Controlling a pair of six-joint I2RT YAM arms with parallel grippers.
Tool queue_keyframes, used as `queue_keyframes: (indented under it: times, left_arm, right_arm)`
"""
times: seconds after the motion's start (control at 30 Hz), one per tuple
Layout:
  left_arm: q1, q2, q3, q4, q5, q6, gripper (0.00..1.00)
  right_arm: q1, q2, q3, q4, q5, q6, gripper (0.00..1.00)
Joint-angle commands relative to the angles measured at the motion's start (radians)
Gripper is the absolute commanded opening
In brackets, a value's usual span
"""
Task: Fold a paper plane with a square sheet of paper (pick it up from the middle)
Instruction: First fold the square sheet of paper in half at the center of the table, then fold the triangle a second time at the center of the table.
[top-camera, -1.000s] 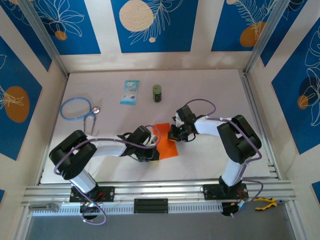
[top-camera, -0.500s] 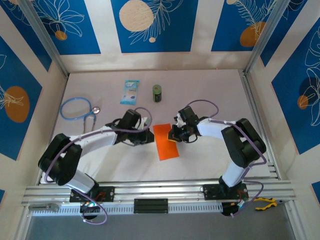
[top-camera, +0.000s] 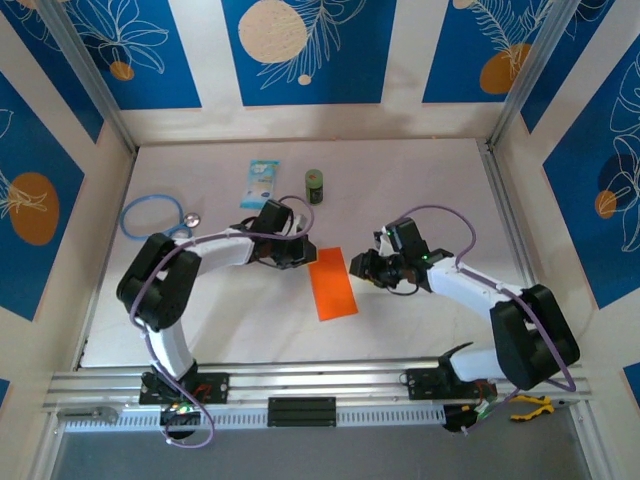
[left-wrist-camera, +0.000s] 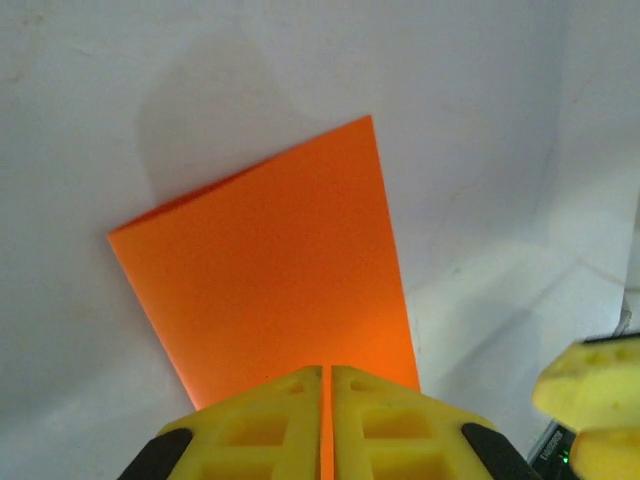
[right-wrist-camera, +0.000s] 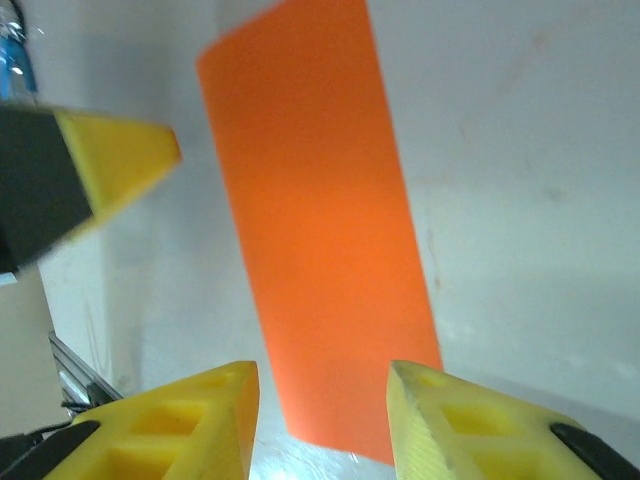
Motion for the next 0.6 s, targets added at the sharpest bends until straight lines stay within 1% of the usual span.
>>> queue_keyframes:
  times: [0.0,0.1,0.23,0.4,0.57]
  left_arm:
    - [0.017,0.053,0.044,0.008,-0.011,0.009,0.11]
    - [0.026,0.083,0.052,0.025,-0.006,0.002,0.11]
    - [0.034,0.100,0.052,0.004,-0.027,0.021,0.11]
    - [0.045,0.112,0.014,0.012,-0.025,0.033,0.11]
    - [0.051,0.123,-0.016,0.047,-0.007,0.029,0.11]
  right_arm:
    - [0.006,-0.038,-0.027,-0.018,-0.043,0.040,0.40]
    - [0.010,-0.034,-0.043,-0.022,-0.047,0.066,0.40]
    - [0.016,-0.009,-0.053,-0.026,-0.095,0.095,0.41]
    - [0.032,0.008,-0.067,-0.052,-0.075,0.100,0.41]
    - [0.048,0.057,-0.071,-0.022,-0.143,0.100,0.42]
